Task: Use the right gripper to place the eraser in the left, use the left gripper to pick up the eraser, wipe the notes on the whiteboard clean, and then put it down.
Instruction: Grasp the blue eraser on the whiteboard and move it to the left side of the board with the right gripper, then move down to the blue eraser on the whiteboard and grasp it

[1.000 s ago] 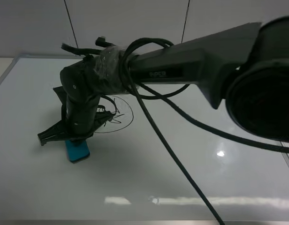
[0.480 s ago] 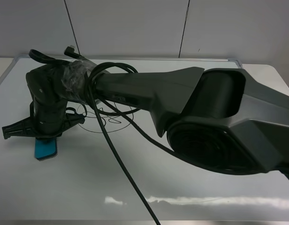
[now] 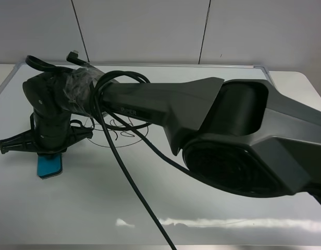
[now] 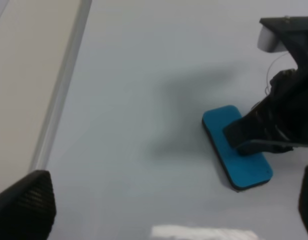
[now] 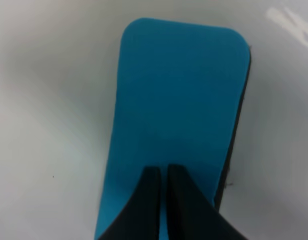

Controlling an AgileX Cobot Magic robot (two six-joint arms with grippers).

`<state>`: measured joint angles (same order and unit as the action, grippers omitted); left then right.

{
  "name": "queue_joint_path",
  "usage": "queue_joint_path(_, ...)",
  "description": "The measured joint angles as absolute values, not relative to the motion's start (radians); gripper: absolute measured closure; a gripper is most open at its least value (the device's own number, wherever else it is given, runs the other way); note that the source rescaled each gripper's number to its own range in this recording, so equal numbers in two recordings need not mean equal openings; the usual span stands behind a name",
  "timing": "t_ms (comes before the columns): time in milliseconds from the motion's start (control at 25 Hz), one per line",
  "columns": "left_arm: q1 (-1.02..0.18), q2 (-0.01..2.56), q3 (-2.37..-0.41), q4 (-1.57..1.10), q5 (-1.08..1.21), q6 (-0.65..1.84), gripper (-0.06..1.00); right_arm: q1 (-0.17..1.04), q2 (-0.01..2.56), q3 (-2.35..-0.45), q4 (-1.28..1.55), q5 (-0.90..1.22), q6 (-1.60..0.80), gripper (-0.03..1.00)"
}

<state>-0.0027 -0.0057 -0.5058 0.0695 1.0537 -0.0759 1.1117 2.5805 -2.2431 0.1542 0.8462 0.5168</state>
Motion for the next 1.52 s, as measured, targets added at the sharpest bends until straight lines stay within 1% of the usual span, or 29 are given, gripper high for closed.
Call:
queue_joint_path(240,-0.003,-0.006,-0.506,0.070,1.054,-0.076,-0.03,1.112,2.559,-2.233,0.151,0.841,0.526,0.96)
queue_joint_path(280,-0.003,-0.006,-0.506,0.070,1.054,-0.076,-0.03,1.112,2.551,-2.231,0.150,0.839,0.526,0.95)
queue_joint_path(360,-0.003,-0.006,-0.506,0.070,1.054,-0.076,-0.03,1.112,2.533,-2.231,0.148,0.838,0.526,0.88)
queue_joint_path(440,-0.003,-0.006,-0.506,0.070,1.054,-0.076,-0.03,1.113,2.511,-2.231,0.127,0.836,0.526,0.77)
queue_joint_path(480,-0.003,-0.006,-0.506,0.070,1.054,-0.076,-0.03,1.113,2.500,-2.231,0.116,0.832,0.526,0.69)
queue_joint_path(560,-0.003,-0.006,-0.506,0.070,1.054,-0.076,-0.03,1.113,2.482,-2.231,0.090,0.833,0.526,0.51)
queue_joint_path(680,-0.003,-0.006,-0.506,0.070,1.054,-0.076,-0.03,1.113,2.456,-2.231,0.057,0.841,0.497,0.15)
queue_joint_path(760,-0.003,-0.006,-0.506,0.070,1.054,-0.076,-0.03,1.113,2.435,-2.230,0.045,0.841,0.411,0.04)
queue_joint_path(880,-0.003,-0.006,-0.506,0.070,1.054,-0.076,-0.03,1.113,2.411,-2.230,0.042,0.841,0.311,-0.02)
queue_joint_path(1080,-0.003,-0.006,-0.506,0.070,1.054,-0.076,-0.03,1.113,2.397,-2.230,0.028,0.870,0.287,-0.03)
queue_joint_path(1320,-0.003,-0.006,-0.506,0.070,1.054,-0.076,-0.03,1.098,2.355,-2.226,-0.086,1.050,0.216,-0.03)
queue_joint_path(1520,-0.003,-0.006,-0.506,0.070,1.054,-0.076,-0.03,1.046,2.242,-2.226,-0.140,1.181,0.145,-0.03)
